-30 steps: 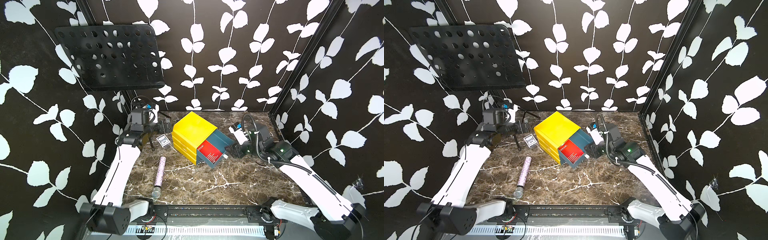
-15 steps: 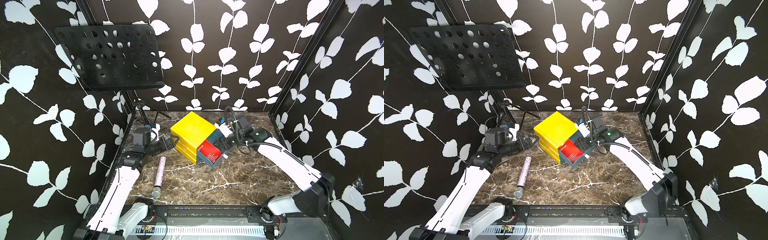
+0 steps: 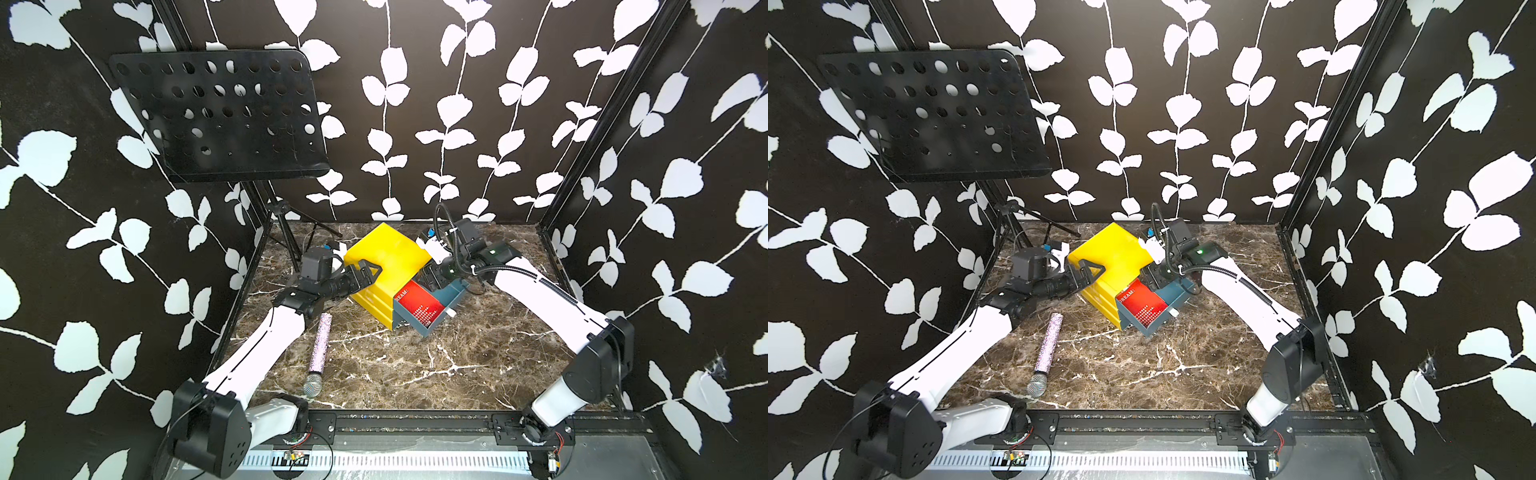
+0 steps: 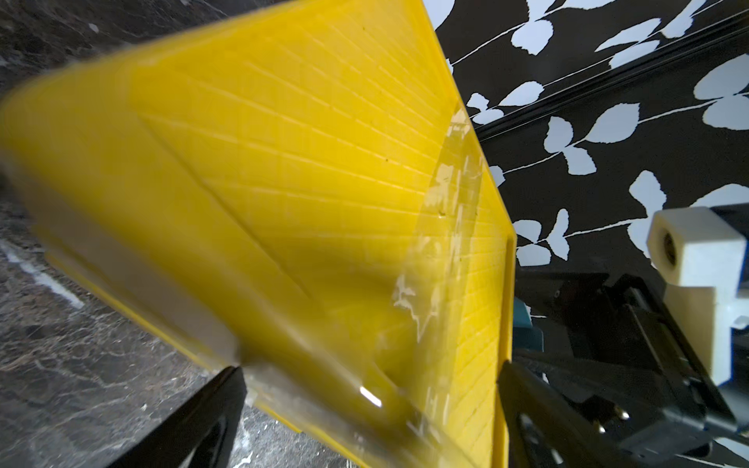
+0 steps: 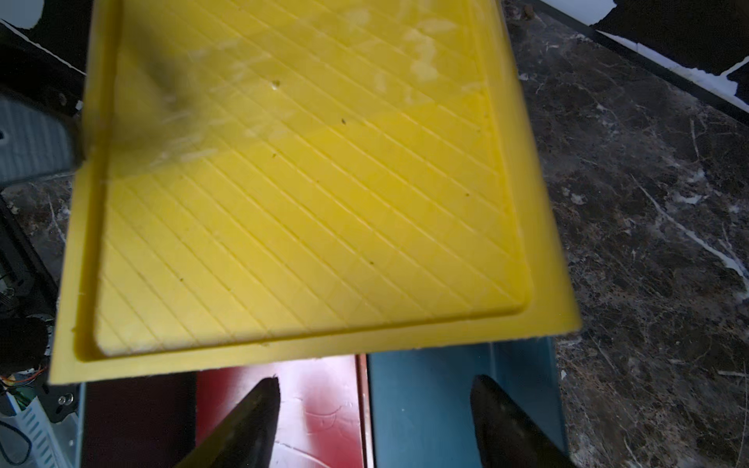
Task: Take the postcards out of the drawer
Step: Move the storage box to the center of the board, then pick up the postcards from the drawer.
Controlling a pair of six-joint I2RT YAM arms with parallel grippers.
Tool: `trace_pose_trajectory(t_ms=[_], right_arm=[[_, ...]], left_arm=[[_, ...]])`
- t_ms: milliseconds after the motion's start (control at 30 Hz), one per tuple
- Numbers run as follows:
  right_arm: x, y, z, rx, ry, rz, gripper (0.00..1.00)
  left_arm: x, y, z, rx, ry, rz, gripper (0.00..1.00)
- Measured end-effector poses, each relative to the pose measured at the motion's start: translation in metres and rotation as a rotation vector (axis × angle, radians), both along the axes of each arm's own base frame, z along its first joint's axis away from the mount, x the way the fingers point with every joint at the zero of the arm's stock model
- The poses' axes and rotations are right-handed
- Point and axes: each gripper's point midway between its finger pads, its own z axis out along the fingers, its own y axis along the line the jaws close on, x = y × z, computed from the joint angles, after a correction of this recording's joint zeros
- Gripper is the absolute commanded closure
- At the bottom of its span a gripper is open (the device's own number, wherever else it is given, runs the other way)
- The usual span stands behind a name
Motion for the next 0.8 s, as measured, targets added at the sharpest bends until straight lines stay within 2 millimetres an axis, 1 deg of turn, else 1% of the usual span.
trace_pose_trajectory(t_ms=[100, 200, 433, 500, 600, 800], right_arm=[[0.007, 0.001, -0.007, -0.021, 0.005, -0.012, 0.26], [0.016, 0.003, -0.010, -0.039, 0.005, -0.025, 0.26], [0.045, 0.009, -0.008, -0.086, -0.014, -0.071, 0.22], [0.049, 0.011, -0.008, -0.086, -0.012, -0.079, 0.18], [0.049, 0.010, -0.008, -0.082, 0.001, -0.093, 0.15], [0.047, 0.006, -0.011, -0.066, 0.046, -0.126, 0.15]], left_arm=[[0.013, -0.004, -0.008, 0.004, -0.003, 0.011, 0.01], [0.030, -0.009, -0.015, 0.018, 0.001, 0.018, 0.01], [0.076, -0.020, -0.010, 0.063, -0.055, 0.026, 0.01], [0.085, -0.024, -0.009, 0.068, -0.066, 0.022, 0.01], [0.091, -0.026, -0.010, 0.069, -0.075, 0.017, 0.01], [0.092, -0.027, -0.010, 0.076, -0.084, 0.012, 0.01]])
